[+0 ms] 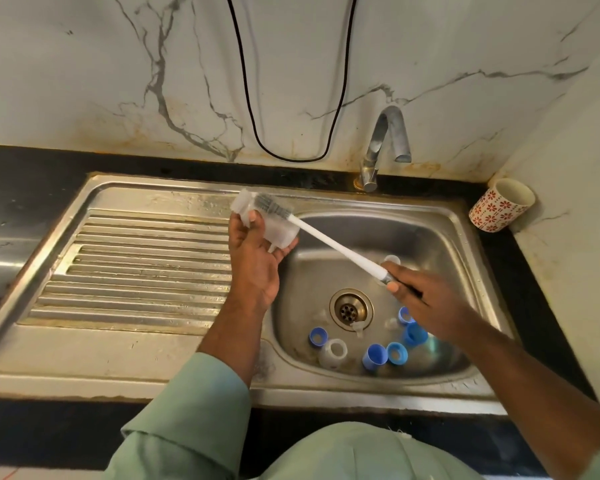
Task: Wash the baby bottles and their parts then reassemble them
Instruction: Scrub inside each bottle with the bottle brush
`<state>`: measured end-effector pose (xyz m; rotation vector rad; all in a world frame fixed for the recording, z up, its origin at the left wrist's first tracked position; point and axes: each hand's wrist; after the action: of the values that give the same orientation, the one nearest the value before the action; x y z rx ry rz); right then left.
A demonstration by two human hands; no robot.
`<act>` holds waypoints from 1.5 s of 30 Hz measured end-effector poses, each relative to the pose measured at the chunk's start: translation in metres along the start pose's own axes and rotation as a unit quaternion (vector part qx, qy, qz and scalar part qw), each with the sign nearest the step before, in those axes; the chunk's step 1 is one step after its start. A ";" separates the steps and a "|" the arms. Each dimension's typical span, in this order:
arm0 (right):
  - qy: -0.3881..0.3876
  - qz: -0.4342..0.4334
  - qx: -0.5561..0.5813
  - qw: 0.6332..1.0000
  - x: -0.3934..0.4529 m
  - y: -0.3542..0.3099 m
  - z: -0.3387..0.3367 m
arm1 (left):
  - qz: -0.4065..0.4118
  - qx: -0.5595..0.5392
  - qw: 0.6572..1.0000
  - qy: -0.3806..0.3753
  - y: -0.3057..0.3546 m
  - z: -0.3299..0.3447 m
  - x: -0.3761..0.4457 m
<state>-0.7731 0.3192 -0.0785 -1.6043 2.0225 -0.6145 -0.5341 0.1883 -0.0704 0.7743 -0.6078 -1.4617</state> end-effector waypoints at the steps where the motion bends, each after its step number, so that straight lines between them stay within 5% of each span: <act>1: -0.005 0.012 0.013 1.000 -0.002 0.008 -0.002 | 0.002 0.001 1.000 0.003 0.000 -0.002 0.002; 5: -0.011 -0.013 0.017 1.000 0.002 0.000 -0.001 | -0.025 0.012 0.999 -0.036 -0.004 0.002 -0.004; 10: -0.009 -0.003 0.014 1.000 0.010 0.015 0.004 | -0.036 -0.076 0.996 0.003 -0.001 0.003 0.005; 45: -0.008 0.022 -0.038 0.999 -0.001 0.028 0.002 | -0.029 -0.081 0.993 0.076 -0.003 -0.014 0.019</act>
<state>-0.7922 0.3261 -0.0972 -1.5975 2.0856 -0.5132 -0.5245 0.1712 -0.0832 0.7723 -0.3481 -1.4688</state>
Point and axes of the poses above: each hand's wrist, its own x-axis towards the middle knuckle, its own z-axis out of the palm, y = z × x, and after that the axes turned 12 degrees about z, right-handed
